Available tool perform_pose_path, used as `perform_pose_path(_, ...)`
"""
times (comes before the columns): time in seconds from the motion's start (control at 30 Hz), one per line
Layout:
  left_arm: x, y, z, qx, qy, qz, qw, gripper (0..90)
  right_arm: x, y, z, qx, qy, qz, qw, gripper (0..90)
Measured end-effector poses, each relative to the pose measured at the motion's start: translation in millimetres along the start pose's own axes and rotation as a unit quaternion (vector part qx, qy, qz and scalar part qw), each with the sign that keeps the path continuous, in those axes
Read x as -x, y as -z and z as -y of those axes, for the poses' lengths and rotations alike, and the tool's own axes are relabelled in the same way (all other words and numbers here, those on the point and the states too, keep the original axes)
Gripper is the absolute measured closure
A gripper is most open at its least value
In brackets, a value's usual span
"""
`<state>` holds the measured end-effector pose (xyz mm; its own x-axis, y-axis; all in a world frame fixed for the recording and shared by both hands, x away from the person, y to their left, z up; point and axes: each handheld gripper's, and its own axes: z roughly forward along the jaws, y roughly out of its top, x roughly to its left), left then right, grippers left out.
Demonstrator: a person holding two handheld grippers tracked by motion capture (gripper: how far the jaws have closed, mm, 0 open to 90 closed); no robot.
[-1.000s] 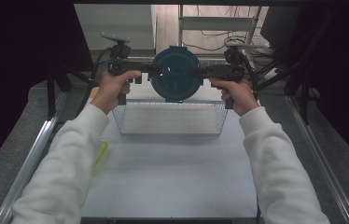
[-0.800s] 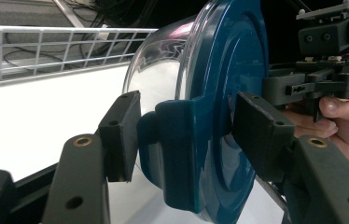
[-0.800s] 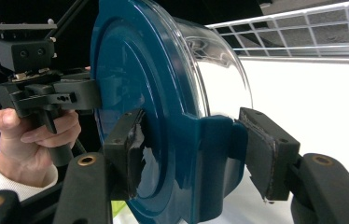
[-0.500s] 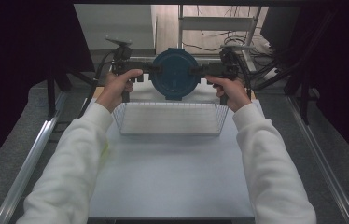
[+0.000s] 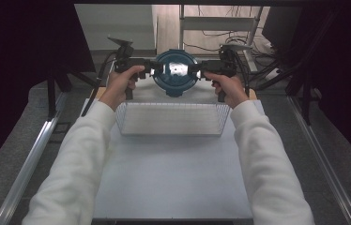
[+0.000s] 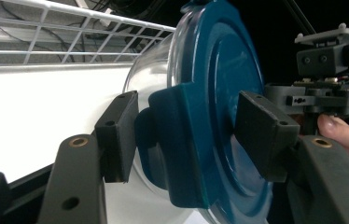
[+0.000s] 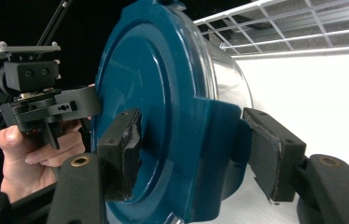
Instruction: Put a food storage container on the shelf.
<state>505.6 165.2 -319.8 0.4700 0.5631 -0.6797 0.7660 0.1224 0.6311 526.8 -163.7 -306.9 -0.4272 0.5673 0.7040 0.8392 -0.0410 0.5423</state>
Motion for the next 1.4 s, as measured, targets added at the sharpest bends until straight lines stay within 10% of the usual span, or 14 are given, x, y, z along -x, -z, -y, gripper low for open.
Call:
perform_pose_path(0.37, -13.1, -10.5, -5.1, 0.001, 0.039, 0.008, 0.9992, 39.7, 10.5, -6.1, -3.9, 0.005, -0.043, 0.003, 0.9991, 38.1)
perform_pose_path(1.07, -15.1, -16.7, -1.2, -0.004, 0.046, 0.008, 0.9989, 36.2, 11.3, -6.1, -3.0, 0.009, -0.067, 0.019, 0.9975, 36.9)
perform_pose_path(1.23, -13.8, -18.2, -0.4, 0.004, 0.038, 0.005, 0.9993, 34.6, 8.2, -7.1, -2.0, 0.013, -0.055, 0.029, 0.998, 34.0)
perform_pose_path(1.4, -5.9, -11.4, 0.5, 0.029, 0.001, -0.031, 0.9991, 28.3, -9.7, -5.1, 2.4, 0.036, 0.007, 0.072, 0.9967, 21.6)
